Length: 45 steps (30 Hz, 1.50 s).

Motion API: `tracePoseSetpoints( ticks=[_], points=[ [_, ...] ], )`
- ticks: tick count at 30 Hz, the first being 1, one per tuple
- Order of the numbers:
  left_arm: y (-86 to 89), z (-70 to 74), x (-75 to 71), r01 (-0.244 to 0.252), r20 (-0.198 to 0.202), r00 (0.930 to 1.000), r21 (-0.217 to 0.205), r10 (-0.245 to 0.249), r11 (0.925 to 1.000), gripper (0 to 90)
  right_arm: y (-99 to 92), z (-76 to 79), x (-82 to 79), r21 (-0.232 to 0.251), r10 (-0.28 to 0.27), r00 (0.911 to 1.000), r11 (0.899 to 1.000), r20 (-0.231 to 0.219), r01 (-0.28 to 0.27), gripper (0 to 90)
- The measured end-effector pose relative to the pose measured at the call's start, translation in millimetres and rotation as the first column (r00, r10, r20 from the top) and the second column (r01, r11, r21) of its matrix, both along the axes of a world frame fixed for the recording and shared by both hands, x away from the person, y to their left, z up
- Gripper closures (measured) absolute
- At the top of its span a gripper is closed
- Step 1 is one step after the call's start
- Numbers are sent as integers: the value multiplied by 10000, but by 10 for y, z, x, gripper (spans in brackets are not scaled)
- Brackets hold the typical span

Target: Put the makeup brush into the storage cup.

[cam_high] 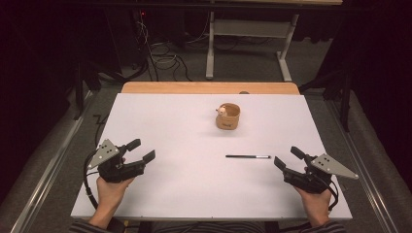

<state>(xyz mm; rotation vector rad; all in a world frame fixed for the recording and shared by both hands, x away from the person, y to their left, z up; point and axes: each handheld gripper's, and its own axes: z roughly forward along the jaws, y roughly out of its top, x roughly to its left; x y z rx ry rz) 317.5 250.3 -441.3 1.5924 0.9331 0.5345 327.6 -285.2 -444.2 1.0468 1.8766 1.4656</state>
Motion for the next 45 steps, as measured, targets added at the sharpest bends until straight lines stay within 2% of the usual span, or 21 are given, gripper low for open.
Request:
tracePoseSetpoints(
  ticks=[16, 35, 45],
  points=[
    [-5, -6, 6, 95, -101, 9999, 34, -94, 9999, 289, -2, -6, 8, 106, -102, 9999, 9999, -107, 103, 280],
    [-14, -15, 2, 162, -172, 9997, 64, -161, 9998, 289, -13, 7, -7, 140, -137, 9999, 9998, -24, 137, 281],
    [-34, -24, 3, 265, -230, 9994, 126, -262, 9996, 290, 4, 37, -21, 140, 46, 10000, 9999, 67, -47, 262]
  ],
)
